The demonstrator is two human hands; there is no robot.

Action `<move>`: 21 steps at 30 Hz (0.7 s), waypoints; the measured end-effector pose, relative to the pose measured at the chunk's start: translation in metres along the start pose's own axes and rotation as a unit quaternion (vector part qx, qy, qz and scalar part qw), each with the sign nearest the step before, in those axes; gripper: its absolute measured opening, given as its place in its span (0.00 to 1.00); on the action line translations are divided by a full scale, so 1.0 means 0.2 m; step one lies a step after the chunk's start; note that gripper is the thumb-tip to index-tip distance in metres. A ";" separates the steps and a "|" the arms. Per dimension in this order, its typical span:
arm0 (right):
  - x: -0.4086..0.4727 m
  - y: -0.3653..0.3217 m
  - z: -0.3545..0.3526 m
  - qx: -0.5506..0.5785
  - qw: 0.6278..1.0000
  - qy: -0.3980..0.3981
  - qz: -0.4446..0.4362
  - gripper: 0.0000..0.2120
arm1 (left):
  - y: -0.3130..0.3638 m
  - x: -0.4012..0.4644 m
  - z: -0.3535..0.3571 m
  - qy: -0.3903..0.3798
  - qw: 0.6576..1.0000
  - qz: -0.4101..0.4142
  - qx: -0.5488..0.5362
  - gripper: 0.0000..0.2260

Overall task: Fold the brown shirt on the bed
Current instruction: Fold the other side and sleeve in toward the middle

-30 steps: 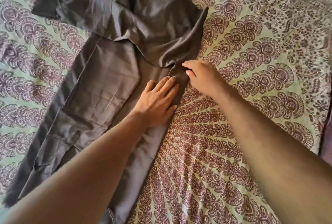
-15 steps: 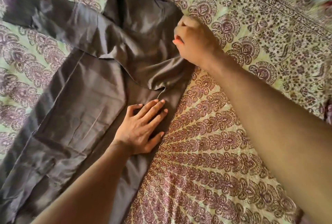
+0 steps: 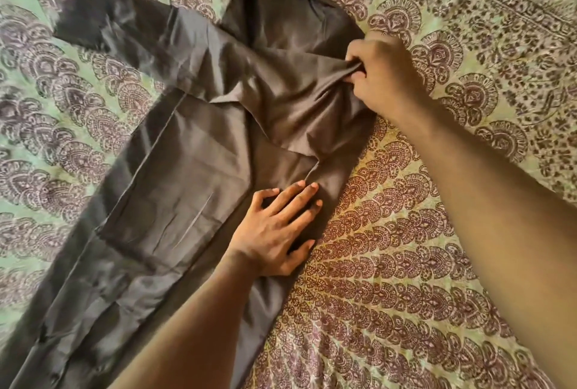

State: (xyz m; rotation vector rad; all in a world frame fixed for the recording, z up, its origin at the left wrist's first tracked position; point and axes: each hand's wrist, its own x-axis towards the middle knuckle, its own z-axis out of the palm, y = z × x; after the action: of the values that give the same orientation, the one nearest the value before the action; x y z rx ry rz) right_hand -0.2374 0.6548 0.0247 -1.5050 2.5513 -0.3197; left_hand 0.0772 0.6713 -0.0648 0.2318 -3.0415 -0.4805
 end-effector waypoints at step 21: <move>-0.40 0.15 0.33 -0.111 0.982 -0.126 0.083 0.42 | -0.01 0.00 0.01 -0.019 1.000 0.003 0.006 0.30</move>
State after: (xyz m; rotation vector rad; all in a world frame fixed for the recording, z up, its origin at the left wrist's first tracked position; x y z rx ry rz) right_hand -0.2080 0.7313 -0.0434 -1.2892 2.5472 0.1745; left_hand 0.0776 0.6701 -0.0680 0.2158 -3.0825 -0.4711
